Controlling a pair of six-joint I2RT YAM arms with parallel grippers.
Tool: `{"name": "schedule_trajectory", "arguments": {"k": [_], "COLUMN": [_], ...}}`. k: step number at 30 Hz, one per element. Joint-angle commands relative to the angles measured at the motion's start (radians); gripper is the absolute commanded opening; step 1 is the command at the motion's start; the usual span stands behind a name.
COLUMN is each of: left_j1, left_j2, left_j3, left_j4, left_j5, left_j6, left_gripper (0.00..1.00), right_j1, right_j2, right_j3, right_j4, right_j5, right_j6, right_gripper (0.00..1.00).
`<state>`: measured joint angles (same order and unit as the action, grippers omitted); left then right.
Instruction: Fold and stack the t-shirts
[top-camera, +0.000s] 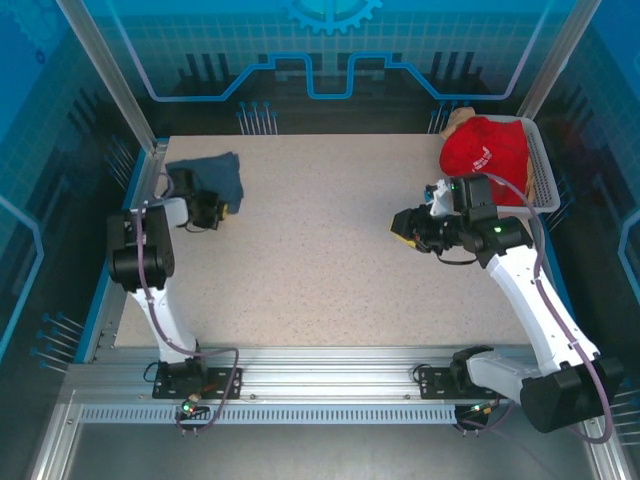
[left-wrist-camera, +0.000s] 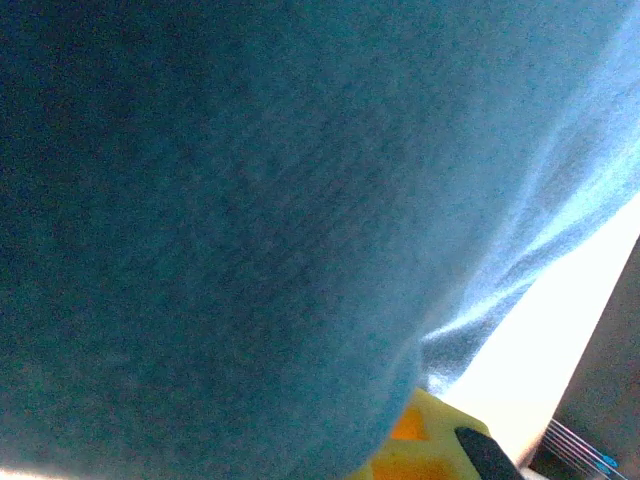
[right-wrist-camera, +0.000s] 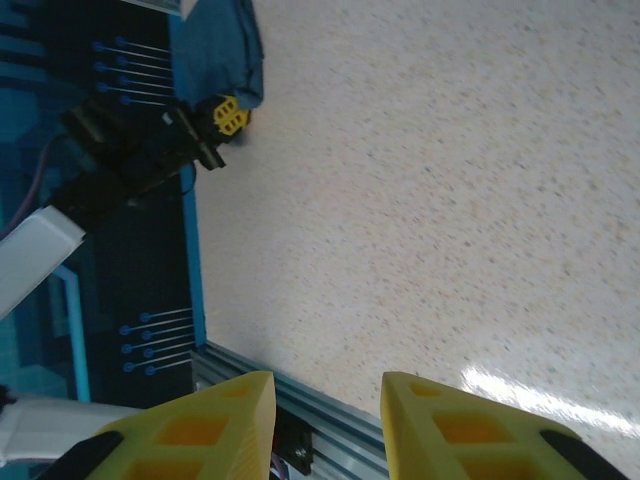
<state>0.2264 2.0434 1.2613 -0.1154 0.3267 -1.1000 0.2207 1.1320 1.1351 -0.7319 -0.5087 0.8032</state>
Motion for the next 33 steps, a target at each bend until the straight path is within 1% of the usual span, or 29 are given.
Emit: {"name": "schedule_trajectory", "arguments": {"k": [1, 4, 9, 11, 12, 13, 14, 15, 16, 18, 21, 22, 24, 26, 27, 29, 30, 31, 33], "left_j1": [0.033, 0.040, 0.051, 0.052, 0.053, 0.051, 0.051, 0.051, 0.050, 0.046, 0.039, 0.036, 0.030, 0.016, 0.004, -0.028, -0.046, -0.061, -0.079], "left_j2": [0.113, 0.197, 0.286, 0.308, 0.313, 0.304, 0.288, 0.260, 0.224, 0.138, -0.019, -0.081, -0.197, -0.316, -0.384, -0.509, -0.589, -0.662, -0.795], "left_j3": [0.162, 0.313, 0.454, 0.503, 0.516, 0.517, 0.506, 0.484, 0.457, 0.399, 0.300, 0.261, 0.182, 0.110, 0.069, -0.012, -0.059, -0.115, -0.214], "left_j4": [-0.201, -0.313, -0.371, -0.398, -0.408, -0.412, -0.407, -0.396, -0.383, -0.361, -0.357, -0.356, -0.368, -0.408, -0.423, -0.450, -0.459, -0.460, -0.459], "left_j5": [0.084, 0.080, 0.088, 0.084, 0.078, 0.064, 0.054, 0.048, 0.040, 0.025, -0.003, -0.014, -0.036, -0.071, -0.081, -0.104, -0.114, -0.122, -0.138], "left_j6": [0.202, 0.291, 0.346, 0.360, 0.366, 0.374, 0.377, 0.376, 0.376, 0.381, 0.380, 0.374, 0.360, 0.352, 0.349, 0.343, 0.334, 0.321, 0.285], "left_gripper": [0.01, 0.01, 0.03, 0.05, 0.07, 0.13, 0.19, 0.28, 0.36, 0.48, 0.61, 0.64, 0.98, 0.99, 0.99, 0.99, 0.99, 0.99, 0.99], "right_j1": [-0.006, -0.002, 0.010, 0.015, 0.017, 0.021, 0.021, 0.021, 0.020, 0.020, 0.020, 0.019, 0.017, 0.014, 0.010, 0.004, 0.002, -0.001, -0.003], "right_j2": [0.031, 0.054, 0.072, 0.074, 0.070, 0.064, 0.057, 0.041, 0.023, -0.017, -0.071, -0.081, -0.092, -0.091, -0.087, -0.077, -0.066, -0.048, -0.028], "right_j3": [0.052, 0.067, 0.063, 0.057, 0.051, 0.045, 0.034, 0.020, 0.007, -0.023, -0.070, -0.080, -0.094, -0.097, -0.091, -0.068, -0.041, -0.012, 0.026], "right_j4": [0.049, 0.041, 0.053, 0.062, 0.075, 0.091, 0.112, 0.150, 0.186, 0.267, 0.384, 0.407, 0.433, 0.431, 0.418, 0.347, 0.268, 0.178, 0.079], "right_j5": [-0.040, -0.037, -0.031, -0.028, -0.027, -0.027, -0.027, -0.027, -0.022, -0.001, 0.034, 0.046, 0.064, 0.068, 0.068, 0.094, 0.132, 0.173, 0.229], "right_j6": [0.007, 0.004, 0.007, 0.011, 0.014, 0.018, 0.023, 0.030, 0.039, 0.059, 0.092, 0.098, 0.106, 0.105, 0.107, 0.102, 0.088, 0.071, 0.003], "right_gripper": [0.34, 0.34, 0.34, 0.34, 0.34, 0.33, 0.33, 0.34, 0.35, 0.41, 0.51, 0.54, 0.60, 0.67, 0.73, 0.88, 1.00, 1.00, 1.00]}}
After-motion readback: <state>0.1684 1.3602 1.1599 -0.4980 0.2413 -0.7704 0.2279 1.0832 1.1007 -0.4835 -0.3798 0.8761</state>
